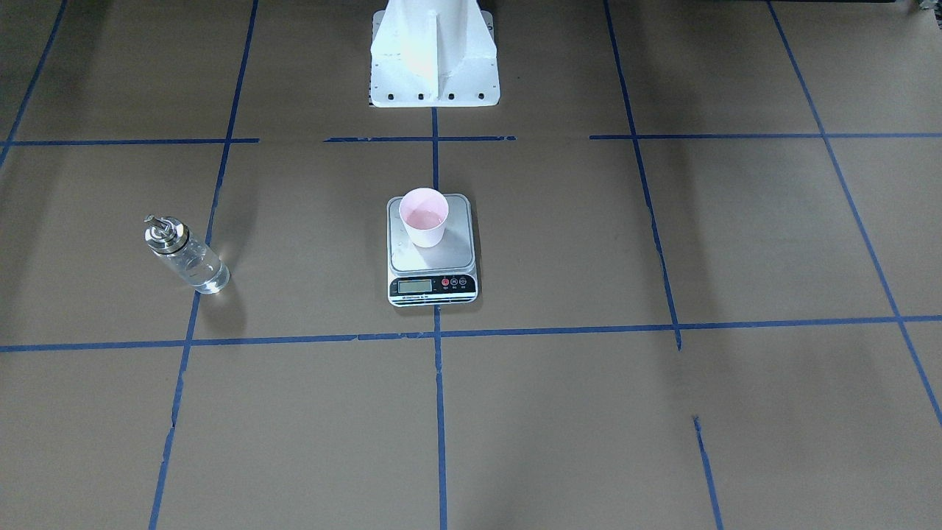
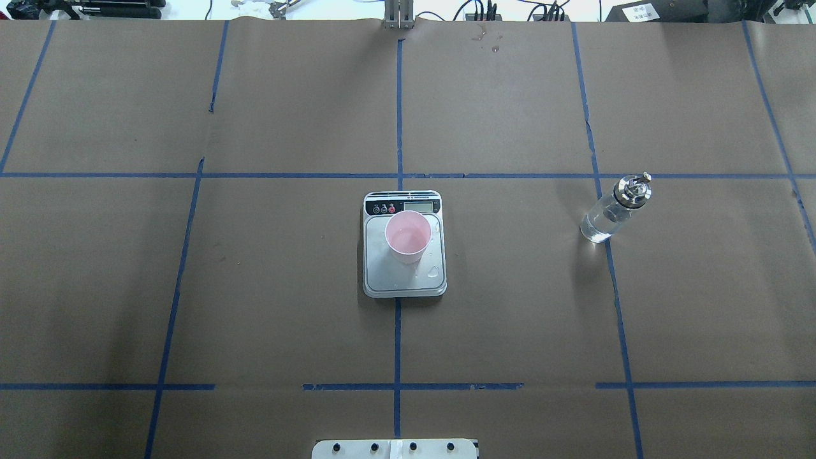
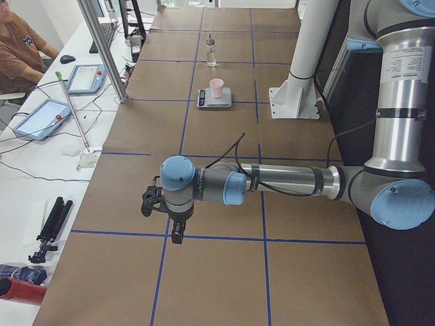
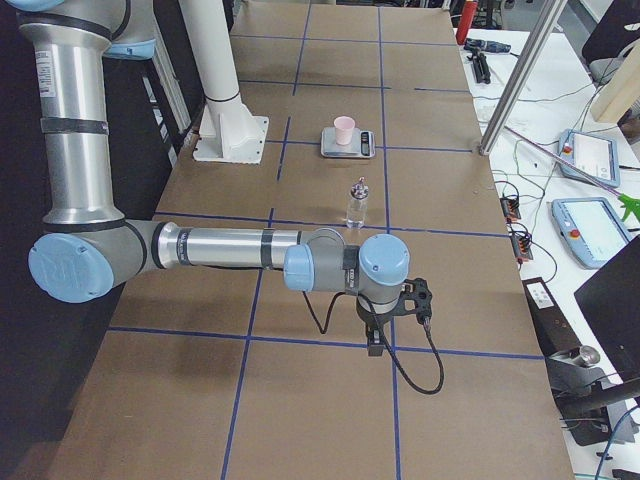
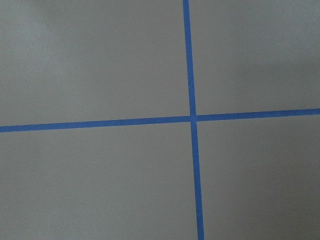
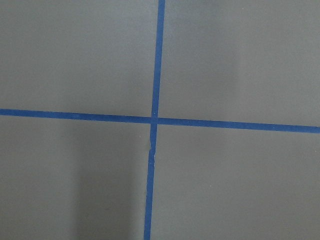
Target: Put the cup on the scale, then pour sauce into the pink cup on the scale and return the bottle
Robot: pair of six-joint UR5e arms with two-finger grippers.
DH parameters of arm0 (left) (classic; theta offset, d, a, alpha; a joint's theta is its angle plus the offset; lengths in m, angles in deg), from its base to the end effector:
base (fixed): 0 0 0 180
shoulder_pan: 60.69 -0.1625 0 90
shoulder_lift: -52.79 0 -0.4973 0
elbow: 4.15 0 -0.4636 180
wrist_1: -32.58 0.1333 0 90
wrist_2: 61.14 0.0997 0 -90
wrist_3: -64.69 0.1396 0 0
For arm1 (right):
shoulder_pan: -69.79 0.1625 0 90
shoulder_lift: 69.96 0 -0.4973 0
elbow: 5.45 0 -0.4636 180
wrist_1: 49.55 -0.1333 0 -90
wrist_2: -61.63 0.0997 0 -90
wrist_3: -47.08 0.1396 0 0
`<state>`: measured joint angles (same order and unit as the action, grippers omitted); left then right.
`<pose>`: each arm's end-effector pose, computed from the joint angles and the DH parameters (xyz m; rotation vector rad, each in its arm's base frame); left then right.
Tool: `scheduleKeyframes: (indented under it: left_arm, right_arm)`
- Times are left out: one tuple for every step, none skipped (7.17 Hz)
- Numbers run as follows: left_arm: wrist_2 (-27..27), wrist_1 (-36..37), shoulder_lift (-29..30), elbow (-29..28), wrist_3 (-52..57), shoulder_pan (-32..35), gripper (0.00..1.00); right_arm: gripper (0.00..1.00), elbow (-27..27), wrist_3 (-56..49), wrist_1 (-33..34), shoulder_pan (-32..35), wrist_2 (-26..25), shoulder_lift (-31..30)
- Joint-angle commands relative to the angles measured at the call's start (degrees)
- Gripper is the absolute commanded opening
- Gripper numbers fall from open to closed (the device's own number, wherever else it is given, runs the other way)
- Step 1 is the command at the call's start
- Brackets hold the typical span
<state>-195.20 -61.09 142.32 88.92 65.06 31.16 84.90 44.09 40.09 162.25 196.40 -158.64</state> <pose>-0.0546 -0.5676 0.7276 0.1188 0.7660 0.0176 0.0598 -0.5760 0.7417 0.0707 -0.7788 -0.0226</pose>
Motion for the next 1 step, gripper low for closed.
scheduleKeyframes:
  left_arm:
    - [0.03,-0.02,0.12,0.00,0.07,0.00,1.00]
  right_arm:
    - [1.00,0.09,0.00,0.00,0.00,0.05,-0.01]
